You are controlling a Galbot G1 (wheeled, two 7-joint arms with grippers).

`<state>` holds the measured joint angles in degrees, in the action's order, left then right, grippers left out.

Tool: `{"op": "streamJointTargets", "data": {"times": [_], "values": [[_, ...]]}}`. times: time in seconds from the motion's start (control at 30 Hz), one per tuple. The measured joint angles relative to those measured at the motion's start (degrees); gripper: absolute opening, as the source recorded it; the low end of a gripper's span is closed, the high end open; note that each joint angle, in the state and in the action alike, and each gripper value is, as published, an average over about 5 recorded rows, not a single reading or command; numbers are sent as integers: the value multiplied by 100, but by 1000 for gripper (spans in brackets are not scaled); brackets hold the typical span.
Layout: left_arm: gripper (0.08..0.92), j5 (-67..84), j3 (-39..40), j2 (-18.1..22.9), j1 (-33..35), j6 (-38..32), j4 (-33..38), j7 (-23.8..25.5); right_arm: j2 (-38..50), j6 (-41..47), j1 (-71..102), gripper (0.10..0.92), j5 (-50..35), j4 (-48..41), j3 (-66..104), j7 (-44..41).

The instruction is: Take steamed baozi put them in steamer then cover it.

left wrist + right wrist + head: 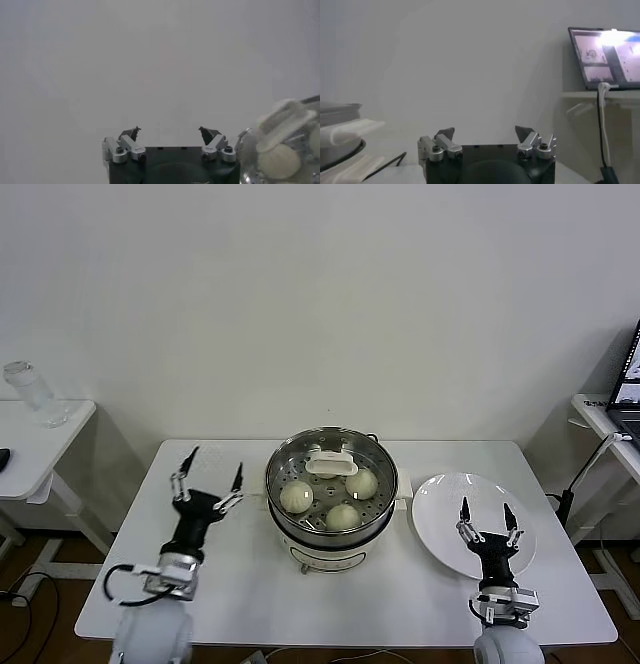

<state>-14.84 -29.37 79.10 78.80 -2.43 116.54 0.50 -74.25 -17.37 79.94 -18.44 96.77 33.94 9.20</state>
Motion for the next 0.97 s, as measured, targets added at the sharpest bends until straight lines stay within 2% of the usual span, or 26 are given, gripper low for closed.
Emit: {"op": "streamJointTargets", "data": {"times": [0.17, 0.37, 0.97], "values": [[823, 595, -410, 1, 298, -673, -259, -72, 33, 91, 44, 823, -111, 41, 14, 3], [823, 990, -615, -34, 550, -1148, -405, -14, 39, 215, 80, 823, -187, 95, 15, -39], [823, 1322, -688, -103, 769, -1699, -714, 258, -43, 236, 104, 823, -177, 59, 72, -64]]}}
